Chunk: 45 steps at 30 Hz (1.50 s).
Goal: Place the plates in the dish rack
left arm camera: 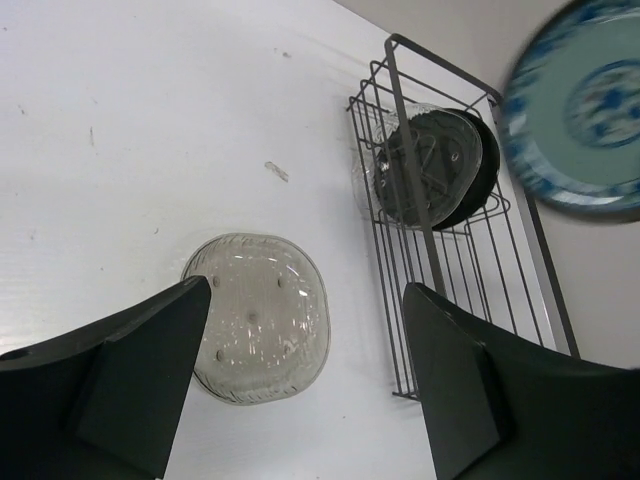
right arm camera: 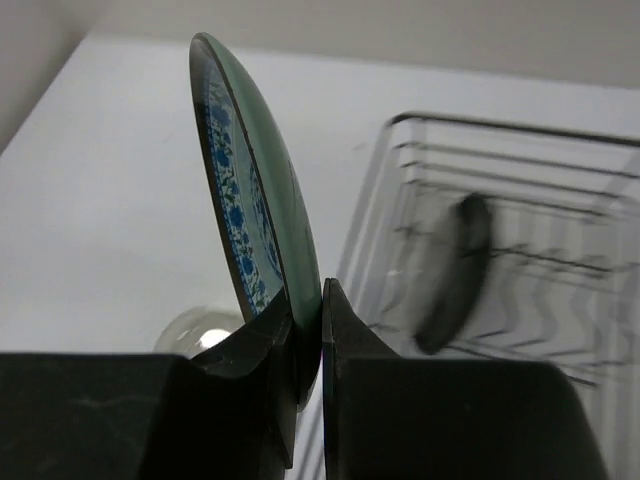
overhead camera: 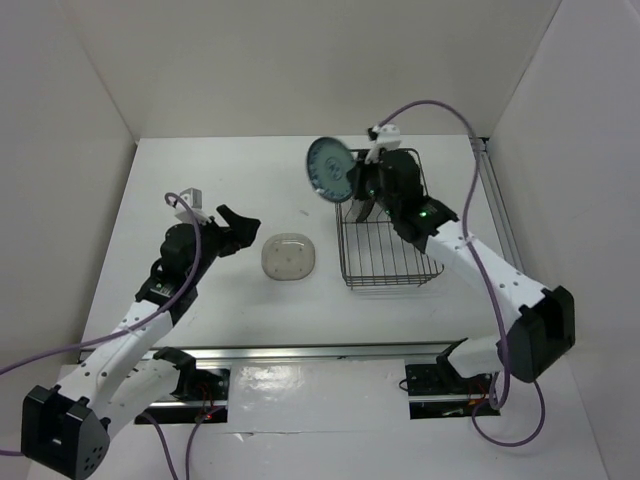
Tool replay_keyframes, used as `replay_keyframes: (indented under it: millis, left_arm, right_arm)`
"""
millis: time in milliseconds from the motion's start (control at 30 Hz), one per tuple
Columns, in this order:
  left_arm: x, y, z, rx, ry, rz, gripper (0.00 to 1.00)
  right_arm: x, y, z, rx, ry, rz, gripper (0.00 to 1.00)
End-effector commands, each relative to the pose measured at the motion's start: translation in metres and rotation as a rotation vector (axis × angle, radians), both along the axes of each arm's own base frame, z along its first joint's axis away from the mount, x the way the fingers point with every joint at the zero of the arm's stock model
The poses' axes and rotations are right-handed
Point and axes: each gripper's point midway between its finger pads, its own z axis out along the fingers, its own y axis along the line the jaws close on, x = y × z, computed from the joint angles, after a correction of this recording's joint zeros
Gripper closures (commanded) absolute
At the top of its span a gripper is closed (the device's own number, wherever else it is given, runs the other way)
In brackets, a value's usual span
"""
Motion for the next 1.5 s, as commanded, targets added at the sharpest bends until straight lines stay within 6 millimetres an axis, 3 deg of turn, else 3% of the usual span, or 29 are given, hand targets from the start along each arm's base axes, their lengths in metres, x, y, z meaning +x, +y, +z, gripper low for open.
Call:
replay_keyframes:
  millis: [0, 67, 167, 267, 333, 400, 567, 767, 967, 1200, 1467]
  left_arm:
    - [0.002, 0.004, 0.018, -0.028, -0.031, 0.035, 0.08]
    - [0.005, 0.003, 0.009, -0.021, 0.012, 0.037, 0.08]
    - [0.006, 0.000, 0.004, -0.020, 0.050, 0.031, 0.08]
    - [0.011, -0.002, 0.003, -0.006, 0.088, 0.031, 0.08]
    - [0.012, -0.004, -0.003, 0.019, 0.124, 0.018, 0.08]
    - [0.014, -0.007, -0.013, 0.035, 0.166, 0.009, 0.00]
    - [0.013, -0.011, -0.027, 0.055, 0.219, 0.000, 0.00]
    - [0.020, -0.011, -0.020, 0.073, 0.232, 0.008, 0.00]
    - [0.020, -0.006, -0.021, 0.086, 0.242, 0.034, 0.00]
    - [0.021, -0.004, -0.021, 0.089, 0.241, 0.042, 0.00]
    - [0.020, -0.001, -0.027, 0.087, 0.269, 0.068, 0.00]
  right_arm:
    - [0.014, -0.122, 0.081, -0.025, -0.168, -0.528, 1.00]
    - [0.020, -0.158, 0.081, -0.071, -0.157, -0.642, 1.00]
    - [0.035, -0.188, 0.074, -0.093, -0.127, -0.697, 0.99]
    - [0.048, -0.197, 0.056, -0.115, -0.087, -0.704, 0.99]
    - [0.058, -0.196, 0.040, -0.139, -0.049, -0.695, 0.99]
    - [0.063, -0.190, 0.025, -0.149, -0.024, -0.671, 0.99]
    - [0.071, -0.180, 0.001, -0.171, 0.028, -0.642, 0.99]
    - [0.076, -0.163, -0.029, -0.202, 0.078, -0.593, 0.99]
    - [0.081, -0.159, -0.057, -0.225, 0.129, -0.583, 0.99]
    - [0.083, -0.158, -0.067, -0.232, 0.139, -0.582, 0.99]
    - [0.081, -0.146, -0.092, -0.262, 0.182, -0.560, 0.99]
